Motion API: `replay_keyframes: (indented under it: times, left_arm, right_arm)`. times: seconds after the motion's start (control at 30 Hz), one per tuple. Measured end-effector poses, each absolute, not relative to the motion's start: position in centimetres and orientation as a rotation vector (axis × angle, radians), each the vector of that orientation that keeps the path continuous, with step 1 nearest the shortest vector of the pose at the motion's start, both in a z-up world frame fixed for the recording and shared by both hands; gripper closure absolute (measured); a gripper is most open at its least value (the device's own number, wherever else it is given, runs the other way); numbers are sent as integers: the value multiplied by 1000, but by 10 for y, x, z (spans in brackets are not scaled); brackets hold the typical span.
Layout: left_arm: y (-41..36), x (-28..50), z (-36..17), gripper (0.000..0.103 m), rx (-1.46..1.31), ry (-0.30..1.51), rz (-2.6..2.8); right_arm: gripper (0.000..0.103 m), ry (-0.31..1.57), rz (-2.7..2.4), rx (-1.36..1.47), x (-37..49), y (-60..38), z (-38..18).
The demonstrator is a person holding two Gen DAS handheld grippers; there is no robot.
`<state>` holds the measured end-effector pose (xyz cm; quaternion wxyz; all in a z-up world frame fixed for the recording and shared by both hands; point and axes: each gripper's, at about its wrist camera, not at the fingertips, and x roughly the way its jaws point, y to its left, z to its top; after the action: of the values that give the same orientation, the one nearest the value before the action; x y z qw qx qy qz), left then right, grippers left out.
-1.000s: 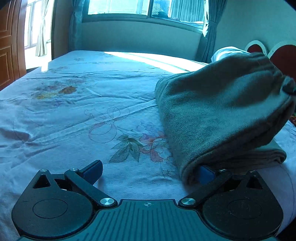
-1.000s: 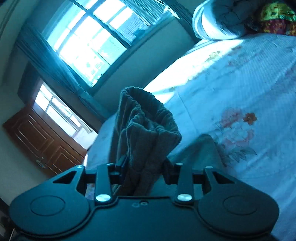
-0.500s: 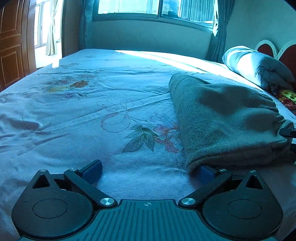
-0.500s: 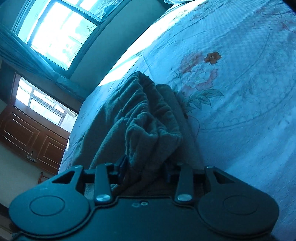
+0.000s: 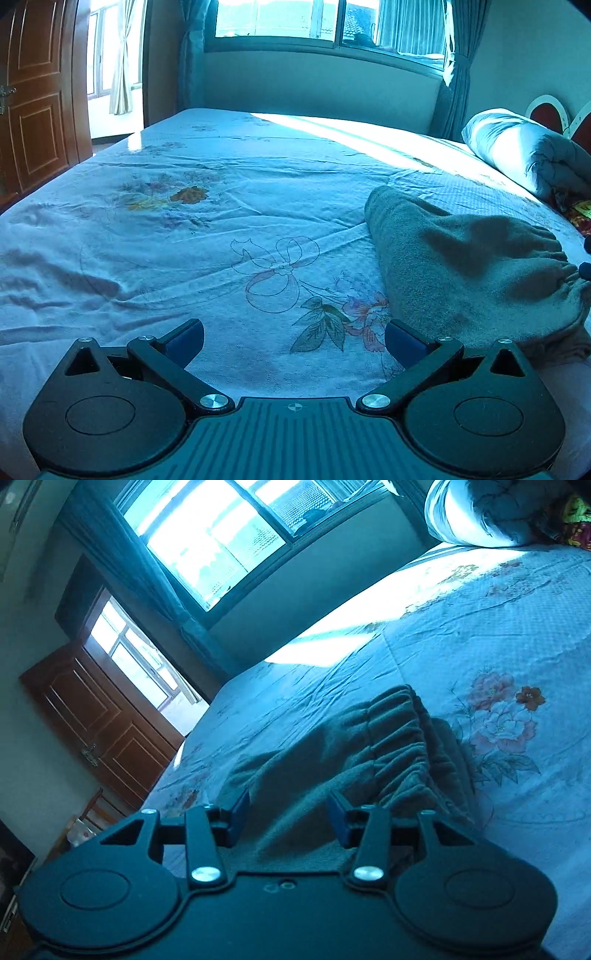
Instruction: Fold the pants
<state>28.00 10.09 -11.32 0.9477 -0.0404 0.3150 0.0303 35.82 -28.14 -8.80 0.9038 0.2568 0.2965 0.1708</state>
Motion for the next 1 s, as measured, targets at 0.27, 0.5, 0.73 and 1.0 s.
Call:
replay_keyframes:
  times: [0.27,0.5,0.73,1.0]
  left_arm:
    - [101,286,-131,0,-64,719,55]
    - [104,300,-124,0,-204,662,-40]
    - [105,367,-151,0,-516,821,-315]
    - [101,414,-179,0,-733,879,-483]
  right_arm:
    - [48,658,316,611,343,-302,-91]
    - [7,622,238,680,342,-354,-91]
    - [6,774,273,848,365,-371,-146]
    - [5,822,400,938,397,-366,-160]
